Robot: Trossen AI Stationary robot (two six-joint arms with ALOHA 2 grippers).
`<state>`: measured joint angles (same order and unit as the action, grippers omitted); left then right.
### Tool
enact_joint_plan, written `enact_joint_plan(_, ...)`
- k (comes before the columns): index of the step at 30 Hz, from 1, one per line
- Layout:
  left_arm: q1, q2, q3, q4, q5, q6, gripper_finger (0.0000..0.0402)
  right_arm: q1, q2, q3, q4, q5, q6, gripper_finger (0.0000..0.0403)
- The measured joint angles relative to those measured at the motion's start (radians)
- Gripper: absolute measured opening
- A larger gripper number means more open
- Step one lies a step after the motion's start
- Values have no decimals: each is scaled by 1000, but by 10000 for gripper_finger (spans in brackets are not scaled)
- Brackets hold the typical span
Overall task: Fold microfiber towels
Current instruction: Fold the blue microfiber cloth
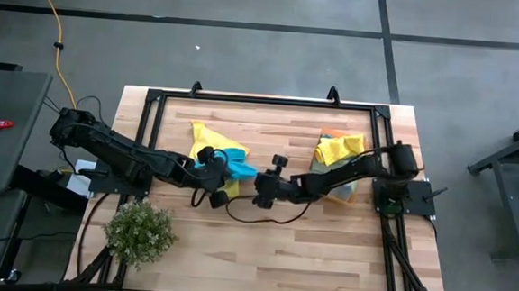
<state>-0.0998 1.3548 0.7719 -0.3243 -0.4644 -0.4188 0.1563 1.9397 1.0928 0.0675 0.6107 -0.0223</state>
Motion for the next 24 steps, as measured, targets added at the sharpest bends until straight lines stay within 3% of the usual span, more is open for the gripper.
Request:
enact_joint_plan(7, 0, 0, 0, -156, -93, -76, 52, 2, -94, -2, -235, 82, 97, 3)
enact_joint_plan(14, -17, 0, -13, -240, -62, -144, 117, 1, -112, -3, -337, 75, 157, 1)
enact_joint_plan(18, -78, 16, -14, -229, 26, -114, 141, 1, -112, -3, -333, 73, 154, 1)
enact_joint_plan(24, -222, 96, -14, -222, -6, -118, 154, -6, -112, -3, -330, 59, 157, 1)
